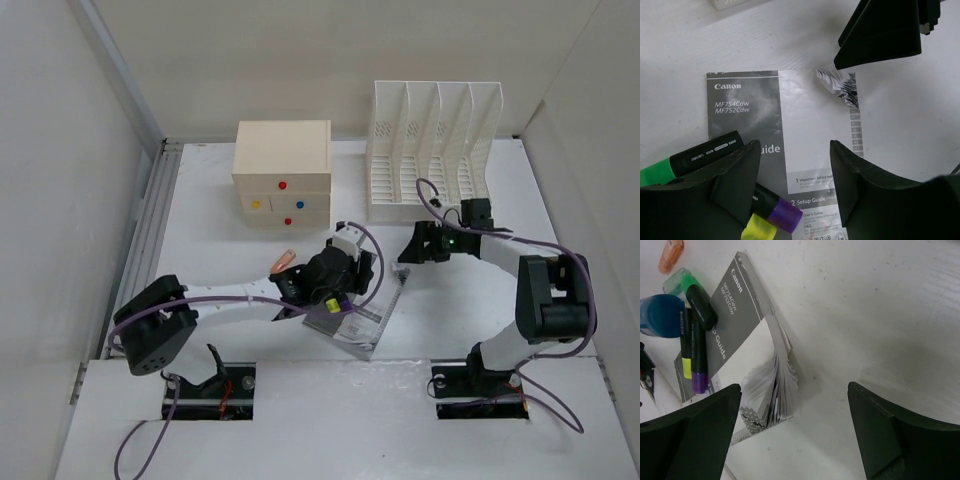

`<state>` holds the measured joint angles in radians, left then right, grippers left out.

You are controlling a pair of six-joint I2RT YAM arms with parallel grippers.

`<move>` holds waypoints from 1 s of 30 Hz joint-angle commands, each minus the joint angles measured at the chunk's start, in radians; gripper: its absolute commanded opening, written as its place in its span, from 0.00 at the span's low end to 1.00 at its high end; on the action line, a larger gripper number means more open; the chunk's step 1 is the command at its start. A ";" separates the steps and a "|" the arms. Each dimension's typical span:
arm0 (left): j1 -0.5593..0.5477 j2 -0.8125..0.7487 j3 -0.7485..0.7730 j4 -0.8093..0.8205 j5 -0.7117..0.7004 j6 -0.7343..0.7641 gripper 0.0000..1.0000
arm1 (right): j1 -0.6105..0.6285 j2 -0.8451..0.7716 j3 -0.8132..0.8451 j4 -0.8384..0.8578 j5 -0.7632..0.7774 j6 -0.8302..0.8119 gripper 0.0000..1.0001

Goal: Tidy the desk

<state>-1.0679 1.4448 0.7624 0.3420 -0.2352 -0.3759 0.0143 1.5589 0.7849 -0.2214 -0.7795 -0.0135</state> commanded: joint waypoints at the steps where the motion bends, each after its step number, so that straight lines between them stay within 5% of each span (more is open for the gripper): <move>1: -0.006 -0.009 -0.023 0.143 -0.021 0.008 0.53 | -0.004 -0.022 -0.029 0.053 -0.029 0.030 0.92; 16: -0.035 0.094 -0.074 0.267 0.082 0.005 0.48 | 0.131 0.004 -0.075 -0.022 -0.150 -0.080 0.96; 24: -0.044 0.175 -0.098 0.313 0.082 -0.017 0.29 | 0.174 0.098 -0.053 -0.035 -0.136 -0.080 0.96; 30: -0.044 0.265 -0.065 0.313 0.082 -0.026 0.07 | 0.174 0.133 -0.044 -0.035 -0.104 -0.062 0.83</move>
<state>-1.1061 1.6886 0.6746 0.6109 -0.1574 -0.3912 0.1661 1.6512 0.7513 -0.2222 -0.9497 -0.0708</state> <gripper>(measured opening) 0.084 0.843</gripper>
